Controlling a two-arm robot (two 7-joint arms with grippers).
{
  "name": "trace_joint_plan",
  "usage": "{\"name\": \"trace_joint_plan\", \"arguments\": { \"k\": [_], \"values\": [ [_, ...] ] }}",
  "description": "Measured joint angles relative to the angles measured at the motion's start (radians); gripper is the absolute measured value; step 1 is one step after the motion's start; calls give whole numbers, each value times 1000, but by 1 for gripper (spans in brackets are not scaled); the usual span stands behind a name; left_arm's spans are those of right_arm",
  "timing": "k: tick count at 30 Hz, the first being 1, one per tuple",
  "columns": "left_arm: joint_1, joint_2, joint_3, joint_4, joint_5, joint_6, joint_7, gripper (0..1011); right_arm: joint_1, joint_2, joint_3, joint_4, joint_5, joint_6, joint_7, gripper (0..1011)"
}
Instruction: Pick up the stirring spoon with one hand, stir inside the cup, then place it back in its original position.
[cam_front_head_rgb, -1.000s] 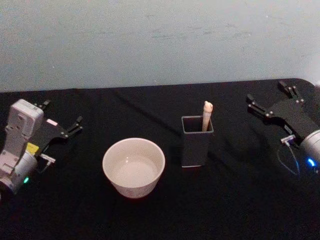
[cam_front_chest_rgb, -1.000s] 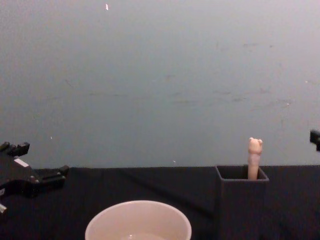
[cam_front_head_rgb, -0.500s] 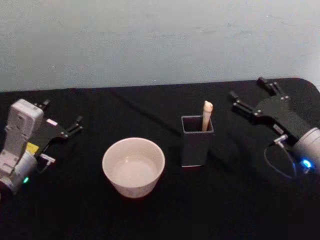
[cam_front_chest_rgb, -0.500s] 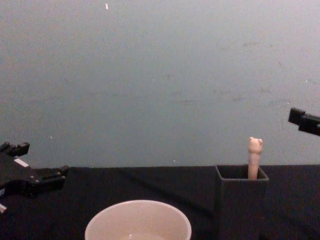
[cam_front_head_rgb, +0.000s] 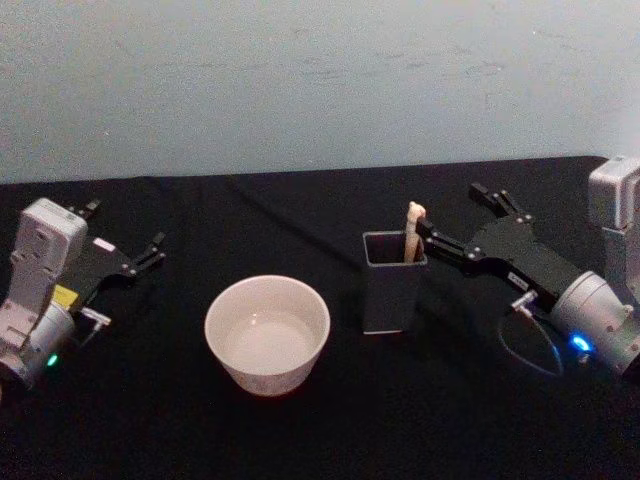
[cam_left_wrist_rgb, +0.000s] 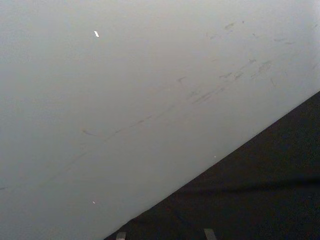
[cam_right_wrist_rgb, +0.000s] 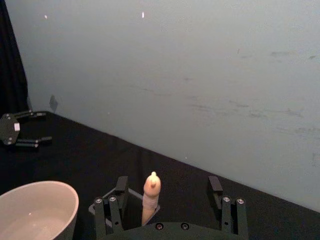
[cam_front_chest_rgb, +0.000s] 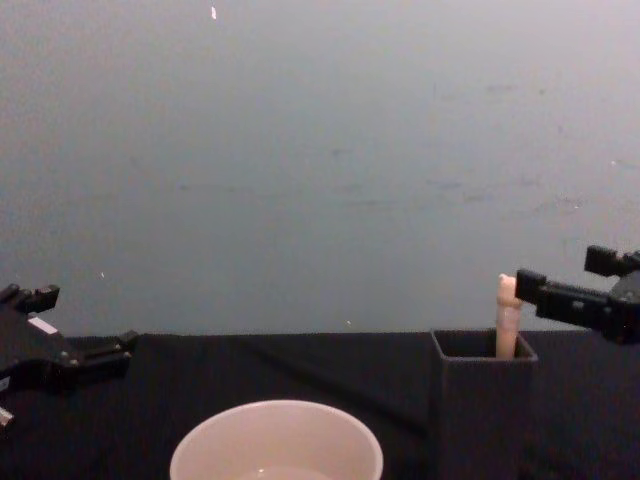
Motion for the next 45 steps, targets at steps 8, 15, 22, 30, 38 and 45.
{"name": "trace_joint_plan", "arguments": {
  "k": [8,15,22,30,38,45],
  "values": [
    [0,0,0,0,0,0,0,1001,30,-34,-20,38,-45,30,3,1002],
    [0,0,0,0,0,0,0,1001,61,-68,-28,76,-67,55,7,1002],
    [0,0,0,0,0,0,0,1002,78,-97,-24,103,-82,66,17,1002],
    [0,0,0,0,0,0,0,1001,87,-117,-12,121,-95,79,34,1002],
    [0,0,0,0,0,0,0,1001,91,-130,0,133,-100,94,49,1002],
    [0,0,0,0,0,0,0,1001,94,-137,6,140,-100,100,60,1002]
  ]
}}
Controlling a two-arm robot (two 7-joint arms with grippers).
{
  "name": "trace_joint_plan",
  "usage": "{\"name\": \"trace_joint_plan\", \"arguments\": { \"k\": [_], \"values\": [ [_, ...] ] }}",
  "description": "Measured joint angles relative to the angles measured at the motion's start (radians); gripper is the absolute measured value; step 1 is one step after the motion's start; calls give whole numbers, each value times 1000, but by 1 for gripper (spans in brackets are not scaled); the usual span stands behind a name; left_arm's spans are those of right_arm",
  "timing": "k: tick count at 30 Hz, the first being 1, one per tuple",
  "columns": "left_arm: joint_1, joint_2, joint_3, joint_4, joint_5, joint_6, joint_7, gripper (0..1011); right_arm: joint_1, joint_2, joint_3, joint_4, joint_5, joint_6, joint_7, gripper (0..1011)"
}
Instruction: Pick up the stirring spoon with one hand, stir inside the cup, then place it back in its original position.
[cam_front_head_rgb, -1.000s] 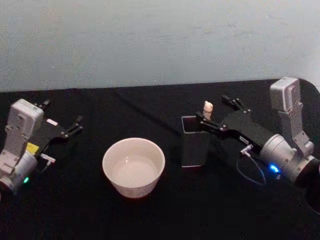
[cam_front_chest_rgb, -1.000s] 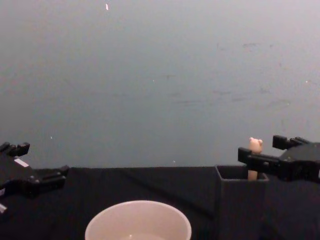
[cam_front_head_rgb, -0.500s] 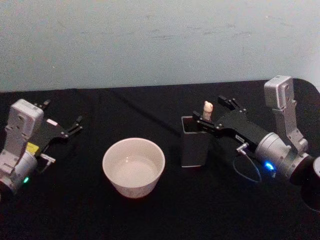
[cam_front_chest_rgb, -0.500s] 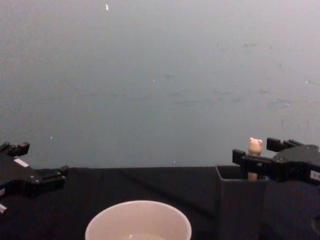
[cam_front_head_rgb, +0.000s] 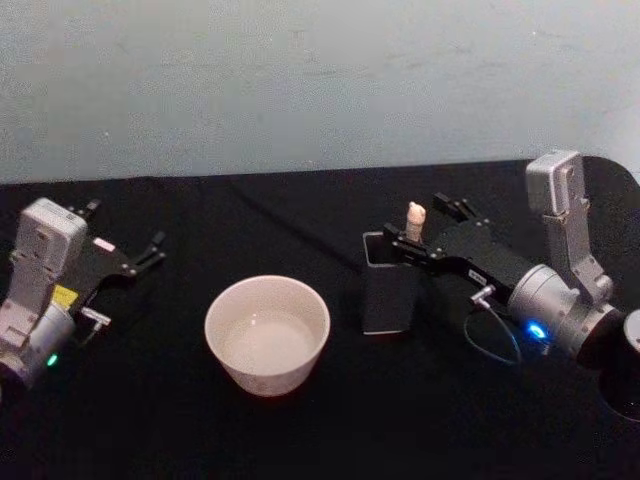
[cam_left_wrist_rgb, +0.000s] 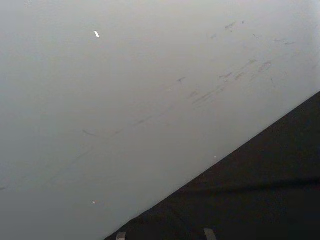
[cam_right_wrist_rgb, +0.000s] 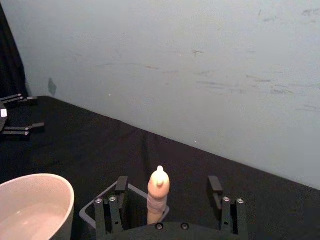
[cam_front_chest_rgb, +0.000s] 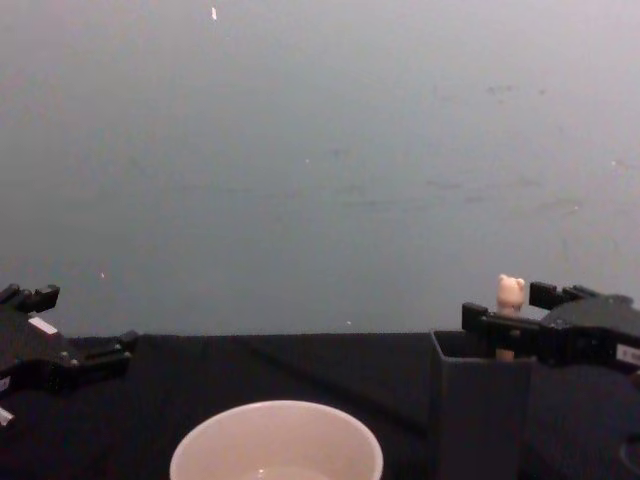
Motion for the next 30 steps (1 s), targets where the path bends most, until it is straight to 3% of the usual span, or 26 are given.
{"name": "trace_joint_plan", "arguments": {
  "k": [20,30],
  "values": [
    [0,0,0,0,0,0,0,1001,0,0,0,0,0,0,1,1002],
    [0,0,0,0,0,0,0,1001,-1,1,0,-1,1,-1,-1,762]
  ]
}}
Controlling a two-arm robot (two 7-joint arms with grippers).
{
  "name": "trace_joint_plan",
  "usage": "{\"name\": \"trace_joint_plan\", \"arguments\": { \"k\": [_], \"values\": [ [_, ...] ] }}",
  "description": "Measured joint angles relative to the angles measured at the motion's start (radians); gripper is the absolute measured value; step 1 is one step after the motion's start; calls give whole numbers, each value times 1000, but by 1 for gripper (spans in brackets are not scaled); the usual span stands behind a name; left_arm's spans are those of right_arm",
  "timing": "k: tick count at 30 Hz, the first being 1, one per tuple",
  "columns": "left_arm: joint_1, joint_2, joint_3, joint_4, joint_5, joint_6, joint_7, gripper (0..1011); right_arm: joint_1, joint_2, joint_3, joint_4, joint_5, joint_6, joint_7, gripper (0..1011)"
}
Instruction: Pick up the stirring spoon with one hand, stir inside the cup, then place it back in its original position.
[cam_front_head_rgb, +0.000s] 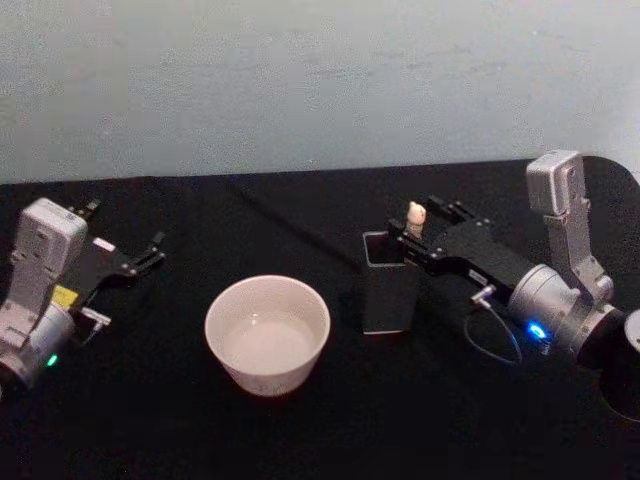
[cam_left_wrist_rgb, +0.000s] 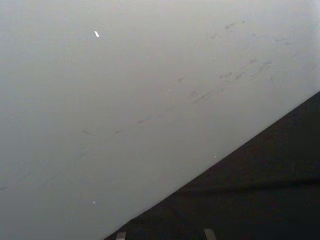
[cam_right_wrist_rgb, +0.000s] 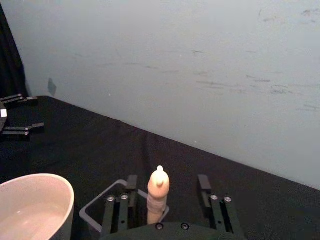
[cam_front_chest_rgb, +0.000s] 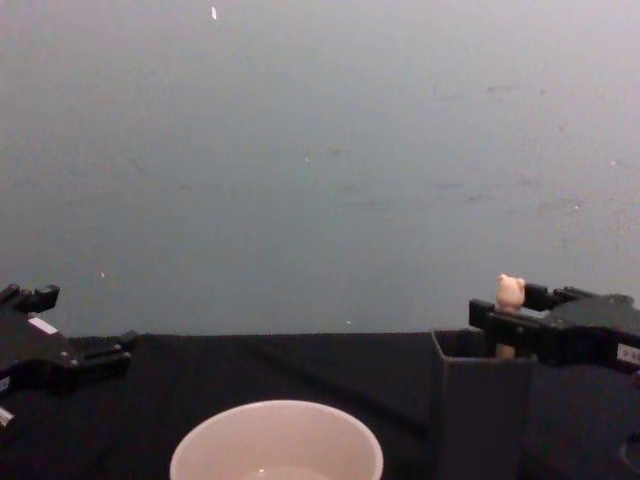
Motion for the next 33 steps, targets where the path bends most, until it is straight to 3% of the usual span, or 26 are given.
{"name": "trace_joint_plan", "arguments": {
  "k": [2,9,11,17,33],
  "values": [
    [0,0,0,0,0,0,0,1001,0,0,0,0,0,0,0,733],
    [0,0,0,0,0,0,0,1001,0,0,0,0,0,0,0,504],
    [0,0,0,0,0,0,0,1001,0,0,0,0,0,0,0,398],
    [0,0,0,0,0,0,0,1001,0,0,0,0,0,0,0,227],
    [0,0,0,0,0,0,0,1001,0,0,0,0,1,0,0,208]
  ]
}}
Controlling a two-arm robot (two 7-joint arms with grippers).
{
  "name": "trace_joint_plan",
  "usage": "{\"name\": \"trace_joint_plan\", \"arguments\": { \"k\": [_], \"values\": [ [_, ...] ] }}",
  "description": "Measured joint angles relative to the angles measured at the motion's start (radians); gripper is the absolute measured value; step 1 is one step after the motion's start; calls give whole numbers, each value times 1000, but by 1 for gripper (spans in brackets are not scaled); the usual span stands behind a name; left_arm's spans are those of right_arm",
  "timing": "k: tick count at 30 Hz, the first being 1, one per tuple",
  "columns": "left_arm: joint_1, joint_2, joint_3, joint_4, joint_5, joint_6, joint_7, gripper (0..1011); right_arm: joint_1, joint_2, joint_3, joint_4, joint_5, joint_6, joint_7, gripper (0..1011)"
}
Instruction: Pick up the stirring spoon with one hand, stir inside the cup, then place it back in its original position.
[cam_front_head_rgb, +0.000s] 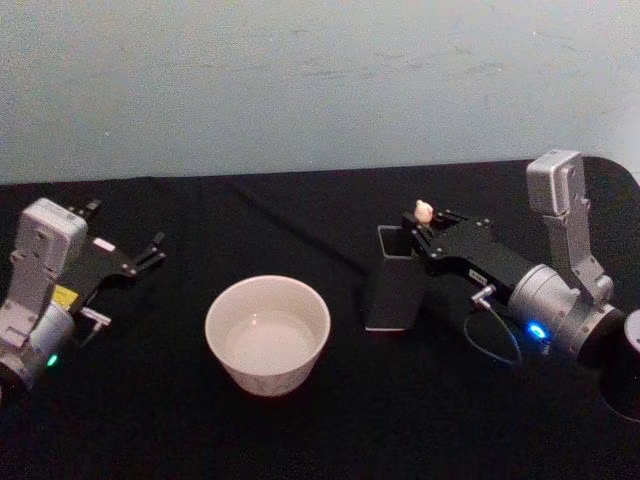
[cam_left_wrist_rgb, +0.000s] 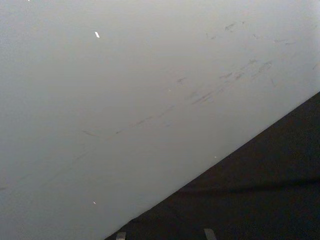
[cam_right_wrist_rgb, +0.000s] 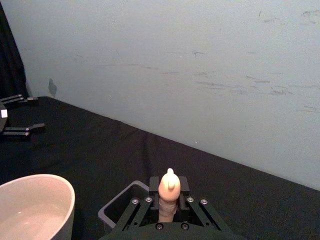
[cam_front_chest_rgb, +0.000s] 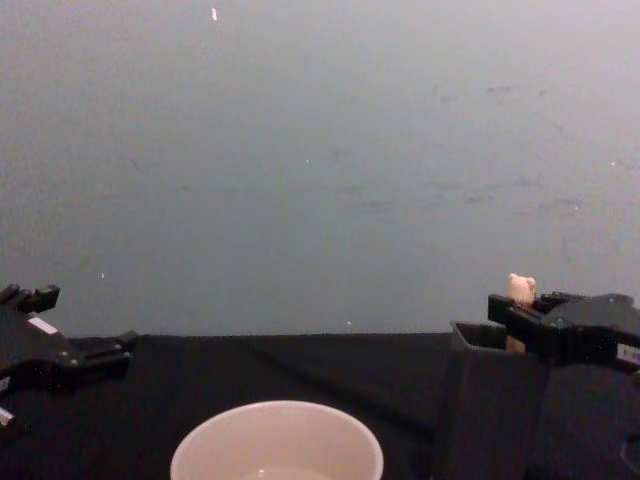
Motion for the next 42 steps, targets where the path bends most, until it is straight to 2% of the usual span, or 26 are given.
{"name": "trace_joint_plan", "arguments": {
  "k": [9,24,34,42],
  "values": [
    [0,0,0,0,0,0,0,1001,-3,6,6,-16,19,14,22,207],
    [0,0,0,0,0,0,0,1001,-27,22,56,-120,125,68,11,207],
    [0,0,0,0,0,0,0,1001,-32,41,71,-175,194,75,12,207],
    [0,0,0,0,0,0,0,1001,-21,48,71,-196,226,66,5,207]
  ]
}}
